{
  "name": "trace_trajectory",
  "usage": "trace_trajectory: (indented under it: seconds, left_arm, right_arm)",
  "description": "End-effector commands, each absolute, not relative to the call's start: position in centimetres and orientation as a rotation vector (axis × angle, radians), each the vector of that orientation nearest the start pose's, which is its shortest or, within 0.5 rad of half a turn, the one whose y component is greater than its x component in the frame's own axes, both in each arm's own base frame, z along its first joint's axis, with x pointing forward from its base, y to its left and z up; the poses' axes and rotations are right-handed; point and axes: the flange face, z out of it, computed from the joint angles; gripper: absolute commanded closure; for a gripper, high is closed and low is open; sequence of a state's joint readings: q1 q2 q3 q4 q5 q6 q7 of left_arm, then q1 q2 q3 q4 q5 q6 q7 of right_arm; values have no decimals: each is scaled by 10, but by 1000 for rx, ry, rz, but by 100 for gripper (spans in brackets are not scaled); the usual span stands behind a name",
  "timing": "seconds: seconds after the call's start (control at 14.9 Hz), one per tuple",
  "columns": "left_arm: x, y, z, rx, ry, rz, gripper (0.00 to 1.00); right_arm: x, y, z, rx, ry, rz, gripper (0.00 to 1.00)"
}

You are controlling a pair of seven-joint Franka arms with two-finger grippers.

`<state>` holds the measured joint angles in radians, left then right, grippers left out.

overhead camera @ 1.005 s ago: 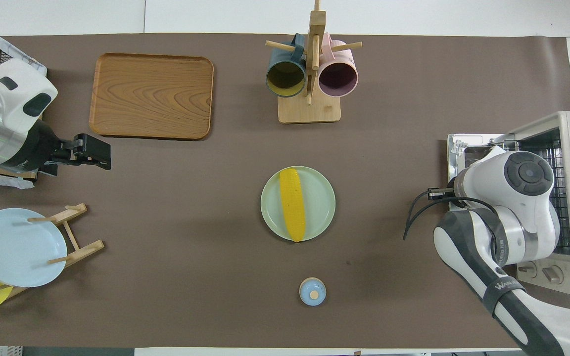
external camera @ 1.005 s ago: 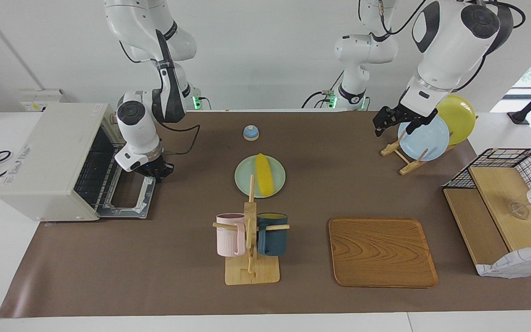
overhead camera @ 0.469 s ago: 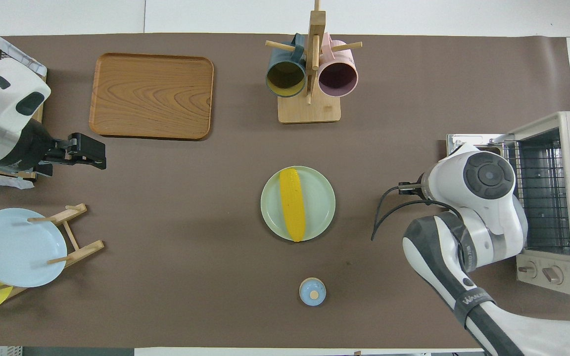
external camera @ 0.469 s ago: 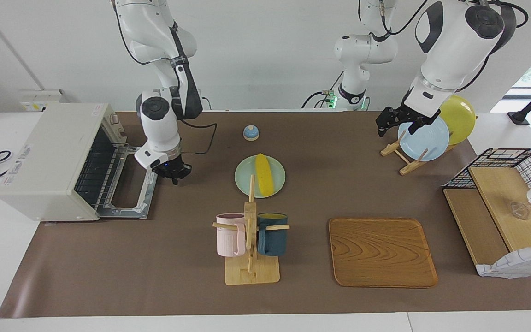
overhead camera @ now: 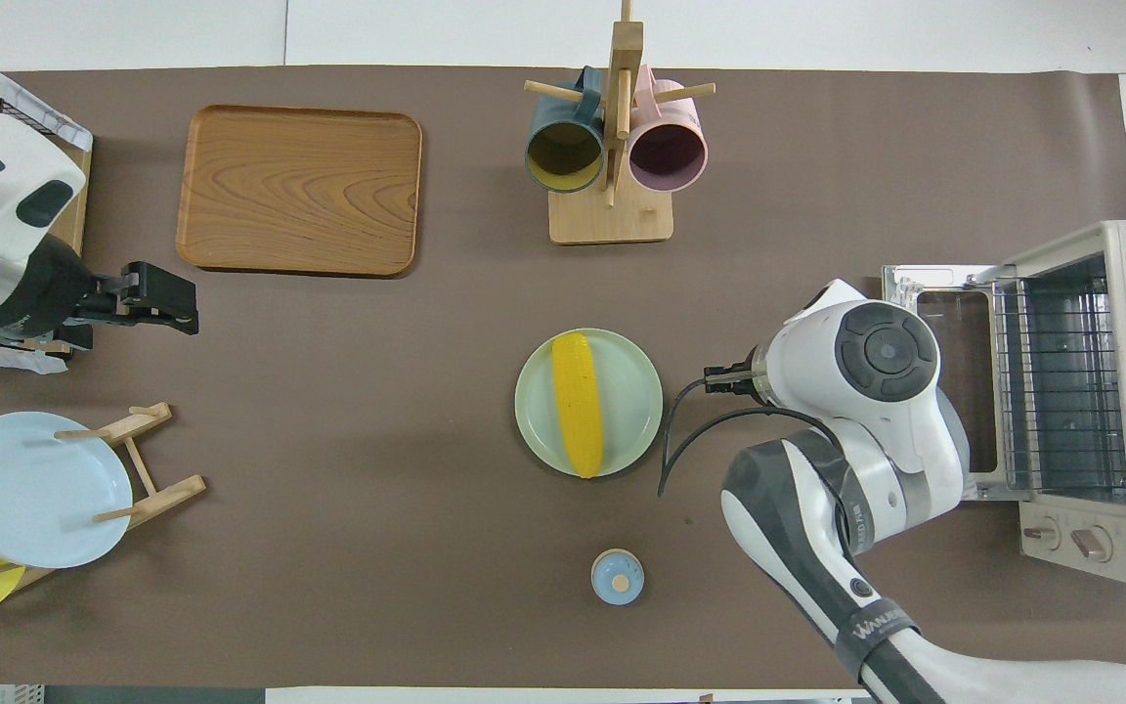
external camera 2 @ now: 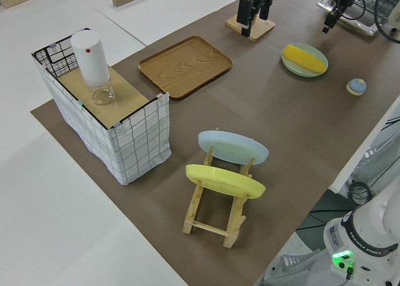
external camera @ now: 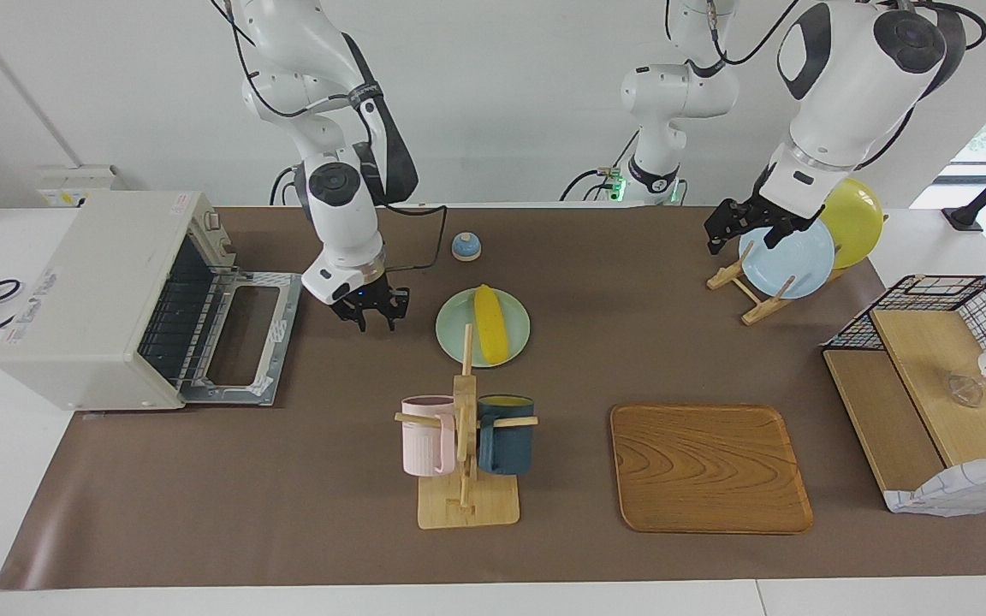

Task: Put corn in oven
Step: 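Pull the oven door down open with the right gripper, then move the right gripper to the rim of the green plate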

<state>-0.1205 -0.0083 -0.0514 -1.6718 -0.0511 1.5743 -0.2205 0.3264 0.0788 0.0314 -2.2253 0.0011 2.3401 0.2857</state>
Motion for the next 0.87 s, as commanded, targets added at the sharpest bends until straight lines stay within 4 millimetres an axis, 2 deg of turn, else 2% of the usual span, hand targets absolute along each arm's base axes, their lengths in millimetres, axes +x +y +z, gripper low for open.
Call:
trace_trajectory:
  seconds: [0.0, 0.07, 0.2, 0.33, 0.4, 0.47, 0.6, 0.67, 0.8]
  left_arm:
    - [534, -101, 588, -3139, -49, 153, 0]
    - [535, -101, 587, -3138, -52, 155, 0]
    - [535, -101, 588, -3139, -54, 153, 0]
    - [534, -100, 588, -3139, -54, 150, 0]
    - [533, -101, 588, -3140, -57, 151, 0]
    - [533, -100, 587, -3139, -59, 155, 0]
    - [532, -99, 588, -3138, -61, 153, 0]
    - [532, -99, 588, -3138, -61, 153, 0]
    - [532, -100, 588, -3140, -62, 148, 0]
  right_arm:
    - [507, 222, 364, -3059, -173, -66, 0]
    - [508, 235, 369, -3058, -174, -34, 0]
    - [530, 260, 397, -3079, -171, 67, 0]
    - [551, 339, 418, -3152, -109, 167, 0]
    - [560, 365, 419, -3198, -25, 160, 0]
    - [558, 394, 413, -3215, 1, 143, 0]
    - [529, 451, 389, -3233, -84, 146, 0]
    - [521, 467, 381, -3220, -50, 110, 0]
    - [516, 479, 371, -3184, -38, 44, 0]
